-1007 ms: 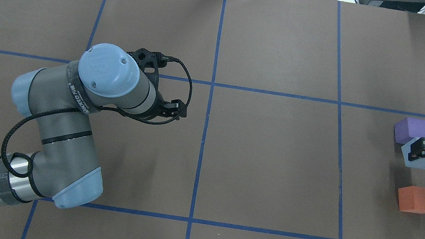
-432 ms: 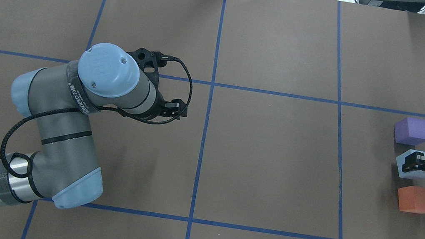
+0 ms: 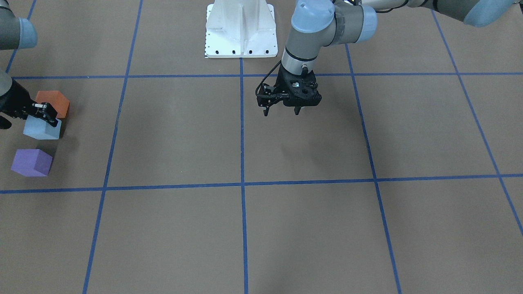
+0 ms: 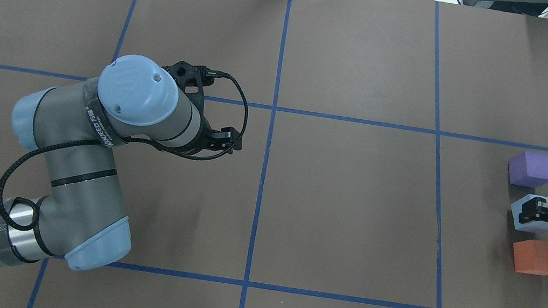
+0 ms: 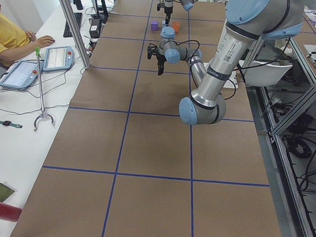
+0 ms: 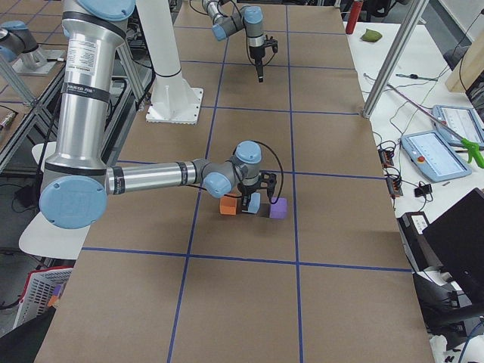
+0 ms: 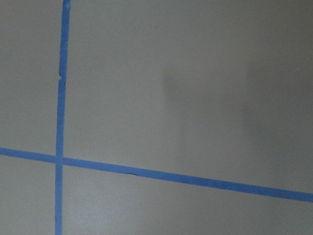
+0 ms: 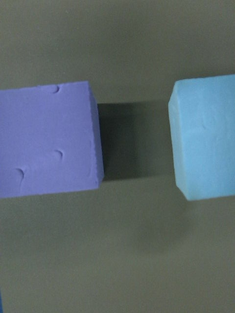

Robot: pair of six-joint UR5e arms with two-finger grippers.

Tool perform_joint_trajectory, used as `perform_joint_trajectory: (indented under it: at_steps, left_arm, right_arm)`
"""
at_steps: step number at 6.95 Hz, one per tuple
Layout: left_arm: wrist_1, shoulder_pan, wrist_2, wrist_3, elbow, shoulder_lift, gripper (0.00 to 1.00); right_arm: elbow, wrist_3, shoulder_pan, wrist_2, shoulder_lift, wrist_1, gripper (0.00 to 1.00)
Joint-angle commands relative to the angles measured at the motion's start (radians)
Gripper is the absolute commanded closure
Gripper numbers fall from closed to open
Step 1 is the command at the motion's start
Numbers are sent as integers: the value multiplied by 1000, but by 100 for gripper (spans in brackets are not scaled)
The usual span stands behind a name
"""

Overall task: Place blue block between orange and purple blocks
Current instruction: 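Lower the light blue cube between the purple and orange cubes, open right gripper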

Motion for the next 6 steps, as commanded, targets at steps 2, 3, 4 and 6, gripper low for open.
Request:
perform_joint_trajectory:
  at_steps: [2, 3, 4, 6]
  left_arm:
    - [0, 2, 0, 1, 1, 2, 0]
    - [0, 2, 0, 1, 1, 1, 0]
    - [0, 2, -2, 1, 1, 2, 0]
    - [0, 2, -2, 1, 1, -2, 0]
  right_arm:
    - [-16, 3, 0, -8, 20, 1, 100]
    - [-16, 1, 0, -28, 18, 1, 100]
    - [-17, 0, 0, -48, 17, 1, 100]
    - [-16, 1, -2, -48, 17, 1, 100]
